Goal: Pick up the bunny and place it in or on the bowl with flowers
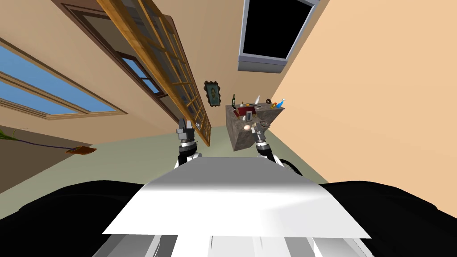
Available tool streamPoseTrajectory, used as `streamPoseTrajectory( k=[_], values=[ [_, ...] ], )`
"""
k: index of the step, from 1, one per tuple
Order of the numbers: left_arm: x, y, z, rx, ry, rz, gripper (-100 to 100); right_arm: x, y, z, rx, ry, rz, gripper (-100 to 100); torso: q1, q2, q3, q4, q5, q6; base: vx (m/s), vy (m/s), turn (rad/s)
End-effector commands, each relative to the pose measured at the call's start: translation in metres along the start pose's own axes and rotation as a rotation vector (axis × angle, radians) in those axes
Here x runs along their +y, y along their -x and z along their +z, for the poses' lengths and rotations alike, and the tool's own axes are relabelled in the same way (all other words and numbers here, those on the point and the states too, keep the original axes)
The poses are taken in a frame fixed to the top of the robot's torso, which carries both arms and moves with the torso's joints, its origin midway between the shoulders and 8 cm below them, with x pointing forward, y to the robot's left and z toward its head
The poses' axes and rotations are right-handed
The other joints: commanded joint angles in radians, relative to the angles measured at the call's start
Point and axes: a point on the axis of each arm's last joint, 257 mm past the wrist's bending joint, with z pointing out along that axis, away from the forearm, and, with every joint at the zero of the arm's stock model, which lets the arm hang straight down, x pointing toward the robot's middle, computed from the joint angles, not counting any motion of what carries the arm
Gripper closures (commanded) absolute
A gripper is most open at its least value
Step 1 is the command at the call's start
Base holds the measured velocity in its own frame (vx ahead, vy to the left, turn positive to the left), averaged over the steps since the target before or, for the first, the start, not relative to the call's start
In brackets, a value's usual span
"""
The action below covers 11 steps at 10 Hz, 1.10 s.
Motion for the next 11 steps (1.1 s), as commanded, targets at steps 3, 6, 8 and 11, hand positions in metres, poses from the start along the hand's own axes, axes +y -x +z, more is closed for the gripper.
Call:
streamPoseTrajectory(
  k=[3,6,8,11],
  values=[
    [0.0,0.0,0.0,0.0,0.0,0.0,0,-0.049,-0.008,-0.019,0.085,-0.13,-0.031,-100,-0.002,0.0,0.0,0.0,0.0,0.0,-0.111,-0.036,0.028],
    [0.0,0.0,0.0,0.0,0.0,0.0,0,-0.088,-0.009,-0.043,0.158,-0.241,-0.076,-100,0.001,-0.005,-0.003,-0.001,0.0,0.0,-0.047,0.001,0.032],
    [0.0,0.0,0.0,0.0,0.0,0.0,0,-0.107,-0.007,-0.058,0.196,-0.299,-0.106,-100,0.001,-0.006,-0.004,-0.001,0.0,0.0,-0.027,-0.008,0.033],
    [0.0,0.0,0.0,0.0,0.0,0.0,0,-0.145,0.004,-0.091,0.277,-0.417,-0.178,-100,0.001,-0.008,-0.004,-0.002,0.0,0.0,-0.011,-0.011,0.057]
  ],
)
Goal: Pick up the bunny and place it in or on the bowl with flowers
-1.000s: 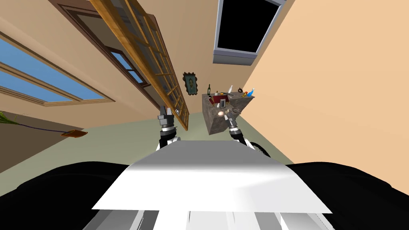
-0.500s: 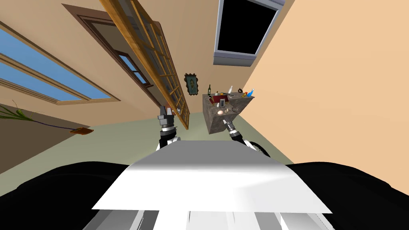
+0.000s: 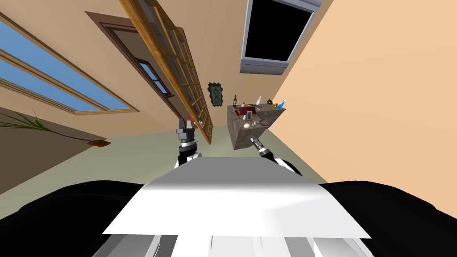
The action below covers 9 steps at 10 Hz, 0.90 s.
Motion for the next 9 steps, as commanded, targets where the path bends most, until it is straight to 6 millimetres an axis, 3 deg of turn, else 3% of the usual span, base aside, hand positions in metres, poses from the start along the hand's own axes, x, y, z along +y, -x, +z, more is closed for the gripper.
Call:
streamPoseTrajectory(
  k=[1,2,3,4,5,6,7,8,9],
  values=[
    [0.0,0.0,0.0,0.0,0.0,0.0,0,-0.029,0.0,-0.014,0.039,-0.07,-0.041,-100,0.0,0.0,0.0,0.0,0.0,0.0,0.008,-0.006,0.053],
    [0.0,0.0,0.0,0.0,0.0,0.0,0,-0.031,0.002,-0.016,0.05,-0.077,-0.056,-100,0.0,-0.001,0.0,0.0,0.0,0.0,0.01,-0.005,0.028],
    [0.0,0.0,0.0,0.0,0.0,0.0,0,-0.051,0.003,-0.026,0.082,-0.127,-0.093,-100,0.001,-0.001,0.0,0.0,0.0,0.0,0.016,-0.003,0.064],
    [0.0,0.0,0.0,0.0,0.0,0.0,0,-0.055,0.005,-0.028,0.089,-0.139,-0.103,-100,0.001,-0.002,-0.001,0.0,0.0,0.0,0.019,-0.002,0.044],
    [0.0,0.0,0.0,0.0,0.0,0.0,0,-0.077,0.009,-0.041,0.118,-0.195,-0.141,-100,0.001,-0.002,-0.001,0.0,0.0,0.0,0.031,0.002,0.074],
    [0.0,0.0,0.0,0.0,0.0,0.0,0,-0.078,0.011,-0.043,0.128,-0.199,-0.154,-100,0.001,-0.002,-0.001,0.0,0.0,0.0,0.031,-0.003,0.037],
    [0.0,0.0,0.0,0.0,0.0,0.0,0,-0.099,0.015,-0.057,0.155,-0.254,-0.19,-100,0.001,-0.003,-0.001,0.0,0.0,0.0,0.044,0.003,0.082],
    [0.0,0.0,0.0,0.0,0.0,0.0,0,-0.099,0.019,-0.058,0.166,-0.259,-0.207,-100,0.001,-0.003,-0.002,-0.001,0.0,0.0,0.037,-0.001,0.042],
    [0.0,0.0,0.0,0.0,0.0,0.0,0,-0.119,0.025,-0.073,0.195,-0.312,-0.248,-100,0.001,-0.003,-0.002,-0.001,0.0,0.0,0.045,0.004,0.081]
  ],
)
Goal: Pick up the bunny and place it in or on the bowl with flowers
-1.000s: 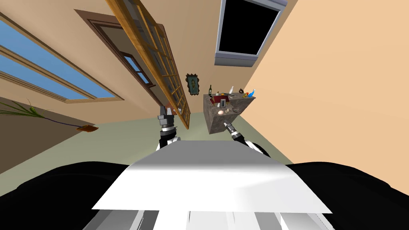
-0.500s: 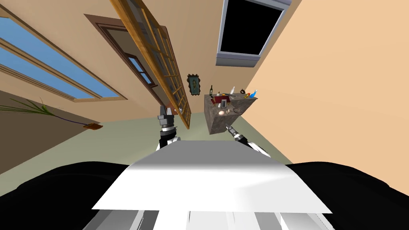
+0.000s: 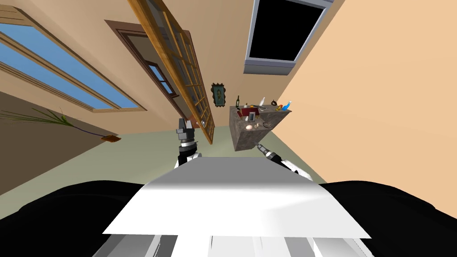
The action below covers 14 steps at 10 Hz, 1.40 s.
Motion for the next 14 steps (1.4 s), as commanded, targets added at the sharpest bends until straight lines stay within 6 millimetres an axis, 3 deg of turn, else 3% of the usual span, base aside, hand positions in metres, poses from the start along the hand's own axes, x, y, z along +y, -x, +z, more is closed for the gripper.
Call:
streamPoseTrajectory(
  k=[1,2,3,4,5,6,7,8,9,10,11,13,14],
  values=[
    [0.0,0.0,0.0,0.0,0.0,0.0,0,-0.015,0.005,-0.012,0.024,-0.035,-0.039,-100,0.0,0.0,0.0,0.0,0.0,0.0,0.043,0.003,0.05],
    [0.0,0.0,0.0,0.0,0.0,0.0,0,-0.037,0.005,-0.022,0.05,-0.084,-0.076,-100,0.0,0.0,0.0,0.0,0.0,0.001,0.052,0.0,0.079],
    [0.0,0.0,0.0,0.0,0.0,0.0,0,-0.039,0.01,-0.025,0.061,-0.092,-0.097,-100,0.0,0.0,0.0,0.0,0.0,0.0,0.047,0.003,0.048],
    [0.0,0.0,0.0,0.0,0.0,0.0,0,-0.06,0.012,-0.036,0.089,-0.141,-0.14,-100,0.0,0.0,0.0,0.0,0.0,0.0,0.068,0.008,0.092],
    [0.0,0.0,0.0,0.0,0.0,0.0,0,-0.061,0.017,-0.038,0.097,-0.146,-0.156,-100,0.0,-0.001,-0.001,0.0,0.0,0.0,0.058,0.005,0.045],
    [0.0,0.0,0.0,0.0,0.0,0.0,0,-0.081,0.021,-0.051,0.123,-0.193,-0.199,-100,0.0,-0.001,-0.001,0.0,0.0,0.0,0.064,0.014,0.109],
    [0.0,0.0,0.0,0.0,0.0,0.0,0,-0.082,0.026,-0.053,0.131,-0.198,-0.217,-100,0.001,-0.001,-0.001,0.0,0.0,0.0,0.07,0.001,0.049],
    [0.0,0.0,0.0,0.0,0.0,0.0,0,-0.1,0.032,-0.066,0.158,-0.243,-0.262,-100,0.0,-0.002,-0.001,0.0,0.0,0.0,0.101,0.002,0.101],
    [0.0,0.0,0.0,0.0,0.0,0.0,0,-0.101,0.037,-0.067,0.165,-0.247,-0.277,-100,0.0,-0.003,-0.002,-0.001,0.0,0.0,0.079,-0.002,0.042],
    [0.0,0.0,0.0,0.0,0.0,0.0,0,-0.117,0.045,-0.08,0.192,-0.289,-0.323,-100,0.0,-0.002,-0.002,-0.001,0.0,0.0,0.082,0.005,0.098],
    [0.0,0.0,0.0,0.0,0.0,0.0,0,-0.118,0.049,-0.082,0.198,-0.293,-0.337,-100,0.001,-0.003,-0.002,-0.001,0.0,0.0,0.079,0.007,0.064],
    [0.0,0.0,0.0,0.0,0.0,0.0,0,-0.143,0.069,-0.108,0.251,-0.365,-0.433,-100,0.001,-0.003,-0.002,-0.001,0.0,0.0,0.113,0.007,0.132],
    [0.0,0.0,0.0,0.0,0.0,0.0,0,-0.144,0.077,-0.11,0.26,-0.373,-0.454,-100,0.001,-0.006,-0.003,-0.001,0.0,0.0,0.107,0.007,0.072]
  ],
)
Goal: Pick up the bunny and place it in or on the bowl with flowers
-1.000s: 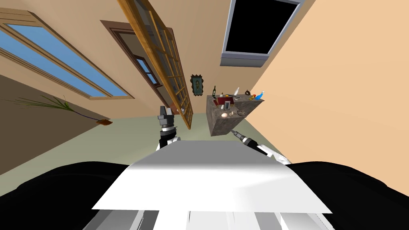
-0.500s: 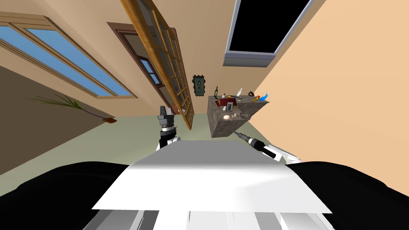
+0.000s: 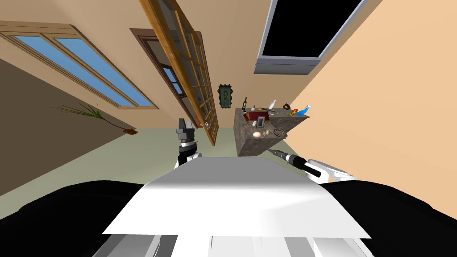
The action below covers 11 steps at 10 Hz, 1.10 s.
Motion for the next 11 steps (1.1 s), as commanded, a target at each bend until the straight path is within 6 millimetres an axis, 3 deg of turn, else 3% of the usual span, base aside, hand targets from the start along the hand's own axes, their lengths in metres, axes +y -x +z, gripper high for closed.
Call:
streamPoseTrajectory(
  k=[1,7,10,11],
  values=[
    [0.0,0.0,0.0,0.0,0.0,0.0,0,-0.023,0.004,-0.013,0.033,-0.044,-0.07,-100,0.0,0.0,0.0,0.0,0.0,0.0,0.12,0.019,0.104],
    [0.0,0.0,0.0,0.0,0.0,0.0,0,-0.086,0.043,-0.059,0.141,-0.169,-0.316,-100,0.001,-0.003,-0.002,-0.001,0.0,0.0,0.151,0.02,0.13],
    [0.0,0.0,0.0,0.0,0.0,0.0,0,-0.102,0.061,-0.075,0.178,-0.202,-0.403,-100,0.003,-0.003,-0.002,-0.001,0.0,0.0,0.147,0.019,0.112],
    [0.0,0.0,0.0,0.0,0.0,0.0,0,-0.099,0.058,-0.073,0.171,-0.196,-0.388,-100,0.003,-0.001,-0.001,0.0,0.001,0.0,0.05,0.007,0.017]
  ],
)
